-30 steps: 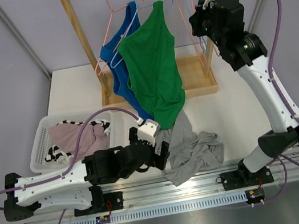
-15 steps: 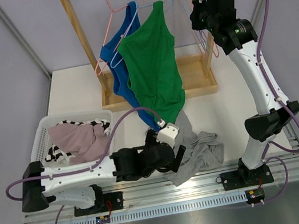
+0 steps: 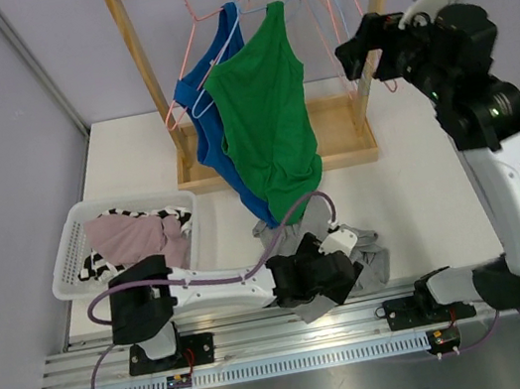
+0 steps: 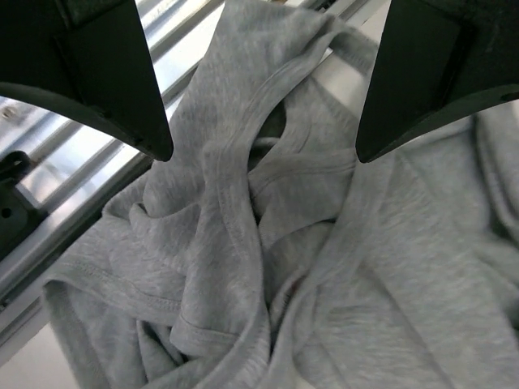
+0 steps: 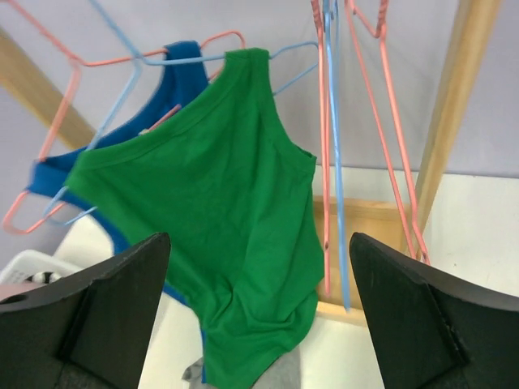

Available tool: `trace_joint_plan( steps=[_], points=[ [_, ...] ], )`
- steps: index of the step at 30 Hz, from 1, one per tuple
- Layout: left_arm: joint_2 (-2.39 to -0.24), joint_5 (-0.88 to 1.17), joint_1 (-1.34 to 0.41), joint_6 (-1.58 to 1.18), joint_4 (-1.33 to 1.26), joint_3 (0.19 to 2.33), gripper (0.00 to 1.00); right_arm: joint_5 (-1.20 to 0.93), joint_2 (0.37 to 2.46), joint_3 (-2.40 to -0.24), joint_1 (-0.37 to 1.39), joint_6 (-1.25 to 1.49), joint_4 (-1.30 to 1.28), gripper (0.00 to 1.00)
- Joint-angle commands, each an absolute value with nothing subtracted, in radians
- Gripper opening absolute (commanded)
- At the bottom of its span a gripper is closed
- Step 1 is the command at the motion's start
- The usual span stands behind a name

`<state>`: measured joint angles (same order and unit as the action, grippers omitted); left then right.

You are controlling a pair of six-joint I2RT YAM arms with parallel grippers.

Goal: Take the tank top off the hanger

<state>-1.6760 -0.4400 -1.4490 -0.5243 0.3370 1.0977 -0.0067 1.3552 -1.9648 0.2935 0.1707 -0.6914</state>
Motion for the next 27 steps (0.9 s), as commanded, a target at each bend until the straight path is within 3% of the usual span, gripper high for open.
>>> trace_joint_plan(
  steps=[1,6,9,10,12,22,27],
  points=[
    [-1.758,-0.422,-1.453,-0.541,0.270,1.157,0.99,-0.052,1.163,-1.847,0.293,0.202,-0.669,0.99],
    [-1.882,-0.408,-1.453,-0.561,0.284,1.189,0.99,-0.071,0.927,-1.712,0.293,0.212,-0.638,0.99],
    [-1.902,-0.400,-1.451,-0.565,0.262,1.178,0.70,-0.078,0.868,-1.692,0.291,0.212,-0.655,0.99],
    [-1.902,-0.405,-1.448,-0.566,0.258,1.177,0.29,-0.083,0.859,-1.687,0.291,0.212,-0.667,1.00],
    [-1.891,-0.426,-1.445,-0.569,0.268,1.181,0.00,-0.100,0.838,-1.681,0.291,0.207,-0.673,1.00],
    [-1.508,-0.848,-1.440,-0.618,0.678,1.288,0.00,-0.083,0.784,-1.661,0.291,0.192,-0.680,1.00],
    [-1.338,-1.070,-1.425,-0.604,0.923,1.455,0.00,-0.061,0.785,-1.666,0.291,0.183,-0.677,1.00]
  ],
)
